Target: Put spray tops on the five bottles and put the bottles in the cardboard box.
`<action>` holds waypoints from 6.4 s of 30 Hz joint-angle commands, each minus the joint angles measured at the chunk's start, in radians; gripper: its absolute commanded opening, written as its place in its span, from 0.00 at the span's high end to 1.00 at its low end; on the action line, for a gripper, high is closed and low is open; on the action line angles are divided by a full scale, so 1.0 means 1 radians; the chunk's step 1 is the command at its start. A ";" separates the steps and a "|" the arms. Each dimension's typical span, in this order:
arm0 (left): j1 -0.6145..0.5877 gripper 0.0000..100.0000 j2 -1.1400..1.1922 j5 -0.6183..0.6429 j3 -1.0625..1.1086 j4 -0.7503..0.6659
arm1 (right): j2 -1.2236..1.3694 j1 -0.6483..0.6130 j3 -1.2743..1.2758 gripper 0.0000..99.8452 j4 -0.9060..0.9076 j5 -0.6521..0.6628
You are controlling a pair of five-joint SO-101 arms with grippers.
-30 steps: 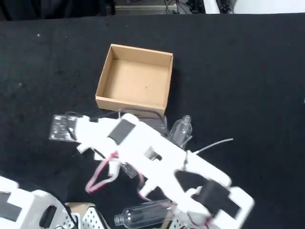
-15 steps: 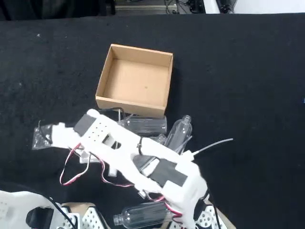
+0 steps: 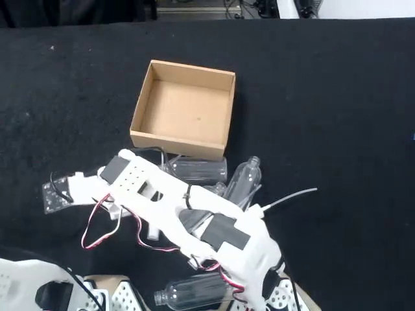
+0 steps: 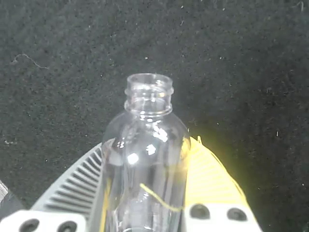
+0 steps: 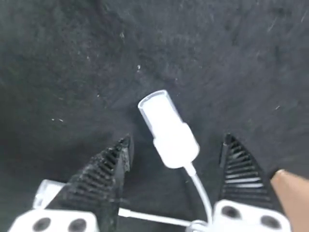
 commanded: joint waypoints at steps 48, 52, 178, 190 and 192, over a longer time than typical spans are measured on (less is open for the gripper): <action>0.769 0.97 -1.119 0.281 0.653 -0.129 | -0.823 0.457 -0.483 0.99 0.241 -0.764; 1.033 0.97 -1.257 0.379 0.685 -0.130 | -0.883 0.582 -0.483 0.99 0.293 -0.804; 1.854 0.97 -2.002 0.562 1.577 -0.704 | -1.207 0.440 0.062 0.89 -0.041 -0.965; 1.854 0.97 -2.002 0.562 1.577 -0.703 | -0.955 0.795 0.447 0.79 -0.146 -1.151; 1.854 0.97 -2.002 0.562 1.577 -0.701 | -0.914 0.795 0.498 0.80 -0.215 -1.201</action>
